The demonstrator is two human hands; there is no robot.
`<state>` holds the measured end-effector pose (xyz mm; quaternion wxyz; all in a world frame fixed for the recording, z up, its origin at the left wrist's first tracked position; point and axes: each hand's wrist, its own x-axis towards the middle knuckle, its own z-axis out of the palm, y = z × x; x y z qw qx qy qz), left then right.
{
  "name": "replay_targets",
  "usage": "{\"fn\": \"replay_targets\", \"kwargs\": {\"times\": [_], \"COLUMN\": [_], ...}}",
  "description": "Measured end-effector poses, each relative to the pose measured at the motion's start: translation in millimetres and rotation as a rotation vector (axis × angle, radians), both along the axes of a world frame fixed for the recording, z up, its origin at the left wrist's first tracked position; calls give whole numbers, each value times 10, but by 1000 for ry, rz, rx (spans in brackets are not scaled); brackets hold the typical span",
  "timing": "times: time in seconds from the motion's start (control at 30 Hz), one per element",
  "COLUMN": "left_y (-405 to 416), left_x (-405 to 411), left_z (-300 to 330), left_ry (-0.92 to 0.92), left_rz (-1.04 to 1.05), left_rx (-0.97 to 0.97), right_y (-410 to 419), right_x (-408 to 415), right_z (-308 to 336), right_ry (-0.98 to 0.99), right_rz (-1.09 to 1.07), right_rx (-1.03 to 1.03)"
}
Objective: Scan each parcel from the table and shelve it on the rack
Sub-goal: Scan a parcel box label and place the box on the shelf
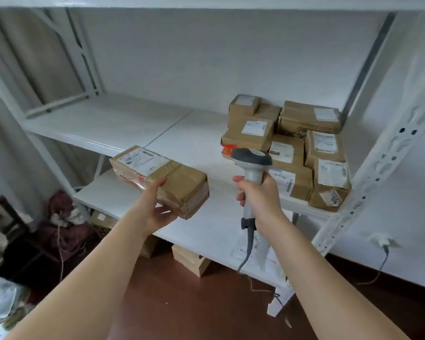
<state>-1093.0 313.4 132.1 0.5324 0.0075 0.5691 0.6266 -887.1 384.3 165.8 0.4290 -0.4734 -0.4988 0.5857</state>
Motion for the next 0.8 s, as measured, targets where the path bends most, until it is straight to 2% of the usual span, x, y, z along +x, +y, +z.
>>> {"fn": "replay_targets", "kwargs": {"times": [0.17, 0.37, 0.63, 0.7, 0.8], "left_y": [845, 1659, 2950, 3241, 3519], "left_x": [-455, -919, -1485, -1598, -1724], "left_z": [150, 220, 203, 144, 92], "left_ry": [-12, 284, 297, 447, 668], "left_rz": [-44, -115, -286, -316, -381], "left_rx": [-23, -144, -88, -73, -157], "right_y": [745, 1472, 2071, 2167, 2254], "right_x": [-472, -932, -1328, -1412, -1517], "right_z": [103, 97, 169, 206, 228], "right_ry": [-31, -77, -132, -160, -152], "right_rz": [-31, -54, -191, -240, -293], "right_rx": [-30, -72, -183, -194, -188]}}
